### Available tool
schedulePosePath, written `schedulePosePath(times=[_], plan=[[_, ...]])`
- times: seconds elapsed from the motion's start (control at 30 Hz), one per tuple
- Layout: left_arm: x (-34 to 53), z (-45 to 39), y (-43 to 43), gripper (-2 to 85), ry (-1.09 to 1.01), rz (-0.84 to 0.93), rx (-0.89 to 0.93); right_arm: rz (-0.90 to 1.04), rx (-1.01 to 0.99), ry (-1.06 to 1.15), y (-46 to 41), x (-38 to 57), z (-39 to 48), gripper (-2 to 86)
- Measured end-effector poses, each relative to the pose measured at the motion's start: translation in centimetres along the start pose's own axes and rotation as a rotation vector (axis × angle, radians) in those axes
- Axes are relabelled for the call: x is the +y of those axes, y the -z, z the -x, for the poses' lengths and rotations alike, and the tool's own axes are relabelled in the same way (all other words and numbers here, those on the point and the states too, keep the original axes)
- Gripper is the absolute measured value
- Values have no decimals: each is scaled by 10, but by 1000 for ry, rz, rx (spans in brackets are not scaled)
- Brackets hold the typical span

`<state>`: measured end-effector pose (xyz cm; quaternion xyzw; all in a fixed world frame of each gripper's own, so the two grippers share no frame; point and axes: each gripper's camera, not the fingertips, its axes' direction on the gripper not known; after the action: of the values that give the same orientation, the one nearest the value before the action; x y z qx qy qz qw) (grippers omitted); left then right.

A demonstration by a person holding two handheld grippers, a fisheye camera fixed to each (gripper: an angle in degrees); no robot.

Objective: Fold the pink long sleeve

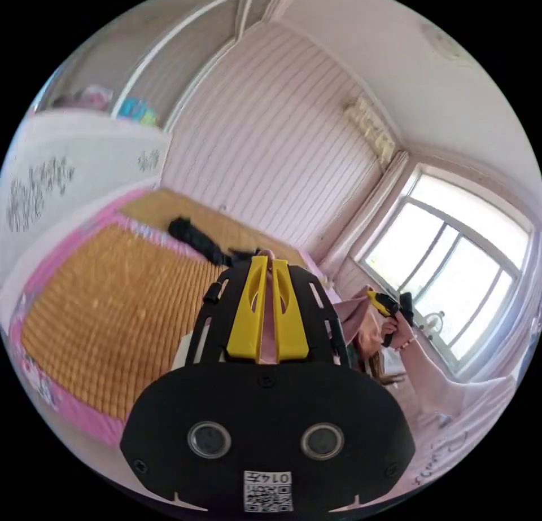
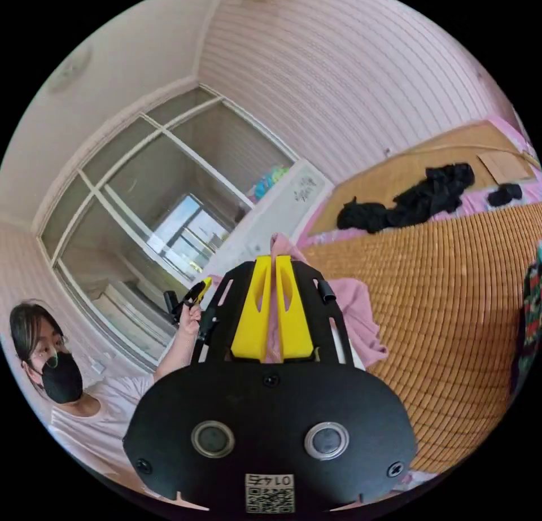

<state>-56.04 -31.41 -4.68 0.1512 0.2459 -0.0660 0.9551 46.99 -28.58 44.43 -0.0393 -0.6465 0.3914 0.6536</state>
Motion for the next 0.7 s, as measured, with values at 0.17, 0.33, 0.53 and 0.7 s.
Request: schedulePosePath(times=[0.17,0.33,0.53,0.7], plan=[[-58,-44,45,-10,-99,-194,55,-196,137,445,58,-41,110,4],[0,-39,46,-10,-175,-119,32,-91,188,496,81,34,92,5],[135,22,9,-10,-3,256,-36,209,286,116,79,169,-1,5],[286,88,-48,-9,249,798,-221,521,434,-354,59,281,-87,5]])
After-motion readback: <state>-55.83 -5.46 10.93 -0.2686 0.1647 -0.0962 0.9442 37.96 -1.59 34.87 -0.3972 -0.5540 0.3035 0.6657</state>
